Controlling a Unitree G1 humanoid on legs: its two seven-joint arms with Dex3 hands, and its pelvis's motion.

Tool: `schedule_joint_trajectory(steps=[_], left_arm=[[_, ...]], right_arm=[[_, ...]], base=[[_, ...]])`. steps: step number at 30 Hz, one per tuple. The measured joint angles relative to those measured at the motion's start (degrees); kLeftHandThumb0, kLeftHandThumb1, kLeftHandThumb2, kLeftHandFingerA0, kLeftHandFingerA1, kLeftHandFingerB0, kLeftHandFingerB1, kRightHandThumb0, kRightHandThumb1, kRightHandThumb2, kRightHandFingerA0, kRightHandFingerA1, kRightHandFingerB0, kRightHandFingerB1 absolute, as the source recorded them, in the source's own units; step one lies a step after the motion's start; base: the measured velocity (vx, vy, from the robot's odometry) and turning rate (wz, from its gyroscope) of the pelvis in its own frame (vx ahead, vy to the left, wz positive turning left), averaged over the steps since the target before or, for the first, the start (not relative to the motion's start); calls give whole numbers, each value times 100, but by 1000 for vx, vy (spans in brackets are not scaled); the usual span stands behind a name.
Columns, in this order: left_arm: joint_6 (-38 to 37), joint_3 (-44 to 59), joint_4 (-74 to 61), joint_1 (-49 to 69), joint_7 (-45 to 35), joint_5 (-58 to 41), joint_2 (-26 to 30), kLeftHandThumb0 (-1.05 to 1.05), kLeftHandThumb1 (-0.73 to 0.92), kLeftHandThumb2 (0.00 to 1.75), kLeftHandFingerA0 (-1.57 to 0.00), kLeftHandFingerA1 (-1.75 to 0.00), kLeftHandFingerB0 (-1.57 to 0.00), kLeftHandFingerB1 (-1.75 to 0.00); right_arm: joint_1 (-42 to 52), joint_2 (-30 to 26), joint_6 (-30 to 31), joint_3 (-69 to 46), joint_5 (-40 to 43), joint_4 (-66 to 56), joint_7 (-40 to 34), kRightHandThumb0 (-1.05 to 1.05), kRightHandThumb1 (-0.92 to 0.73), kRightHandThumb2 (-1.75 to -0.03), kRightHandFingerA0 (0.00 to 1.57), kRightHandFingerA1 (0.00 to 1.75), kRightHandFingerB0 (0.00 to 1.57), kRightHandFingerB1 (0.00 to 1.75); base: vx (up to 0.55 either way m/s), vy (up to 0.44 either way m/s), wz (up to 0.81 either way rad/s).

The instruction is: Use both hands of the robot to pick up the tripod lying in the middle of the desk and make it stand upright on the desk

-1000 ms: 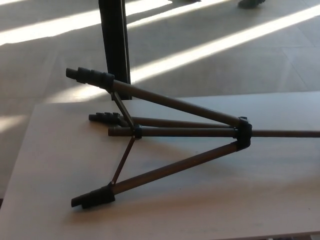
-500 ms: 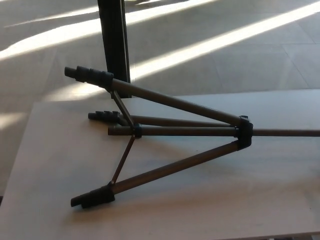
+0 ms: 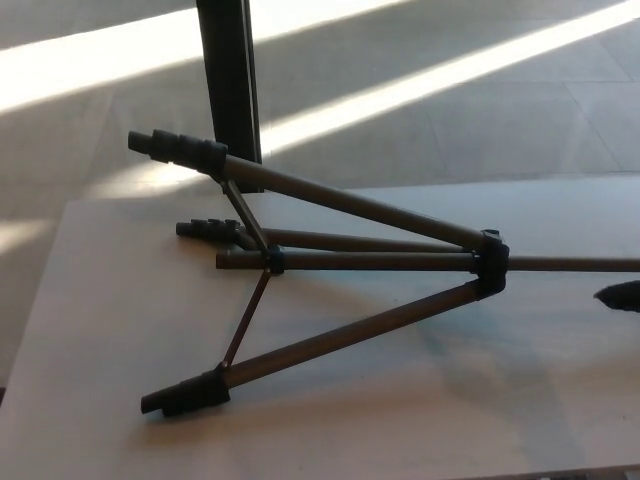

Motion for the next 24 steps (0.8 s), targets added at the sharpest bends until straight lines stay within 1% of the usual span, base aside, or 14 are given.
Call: schedule_joint_trajectory(steps=[1,2,4,6,8,9,11,12,14,15,16,19,23,24], left_arm=[[104,-178,-99,-255,-1,12,5,-50,70,61,-57,-58,-62,-45],[160,-293,-137,-408,-1,25,7,-54,68,60,-57,-59,-63,-45],[257,-496,-154,-676,-3,53,7,-55,67,60,-55,-57,-63,-46],[375,-728,-143,-982,-9,75,7,-55,68,61,-53,-59,-60,-46],[445,-927,-102,-1257,-23,89,6,-52,67,60,-56,-63,-59,-47],[485,-1034,-80,-1384,-29,104,6,-51,66,60,-55,-63,-57,-49],[552,-1309,-8,-1693,-54,166,5,-51,68,61,-57,-62,-58,-50],[567,-1432,44,-1825,-66,209,5,-47,67,60,-58,-67,-60,-52],[609,-1699,165,-2095,-96,282,-11,-47,66,60,-57,-64,-58,-52],[620,-1787,211,-2177,-107,307,-14,-43,69,59,-55,-62,-56,-53],[638,-1907,279,-2285,-123,339,-17,-39,68,60,-54,-63,-58,-56],[663,-2285,551,-2610,-179,475,-52,-48,64,58,-57,-58,-57,-51],[663,-2953,1136,-3043,-275,758,-131,-50,63,58,-58,-61,-57,-52],[662,-3135,1279,-3126,-300,846,-146,-50,62,58,-58,-54,-57,-49]], right_arm=[[-73,37,122,154,53,-210,-73,-67,-73,-62,64,99,52,61],[-126,51,201,243,81,-315,-117,-66,-73,-62,65,99,54,61],[-224,70,348,392,117,-453,-197,-67,-72,-62,66,97,54,61],[-361,101,514,547,155,-514,-289,-67,-74,-62,65,96,55,60],[-506,147,674,672,188,-512,-378,-67,-73,-62,60,94,54,62],[-590,177,746,726,199,-488,-421,-66,-73,-62,59,93,53,61],[-815,269,909,846,213,-361,-517,-66,-73,-62,59,93,54,61],[-899,306,980,888,214,-289,-560,-65,-75,-62,54,91,51,58],[-1072,371,1149,965,215,-87,-650,-66,-75,-62,53,92,49,57],[-1120,393,1207,989,214,-18,-683,-66,-76,-63,50,90,47,56],[-1181,435,1286,1016,214,67,-732,-66,-76,-63,51,90,48,57],[-1300,582,1512,1076,216,313,-882,-66,-76,-63,51,97,48,59],[-1332,819,1849,1115,215,650,-1123,-66,-76,-63,54,96,50,58],[-1334,871,1938,1120,213,717,-1185,-66,-77,-63,55,96,51,57]], base=[[0,0,0],[0,0,0],[0,0,0],[0,0,0],[0,0,0],[0,0,0],[0,0,0],[0,0,0],[0,0,0],[0,0,0],[0,0,0],[0,0,0],[0,0,0],[0,0,0]])
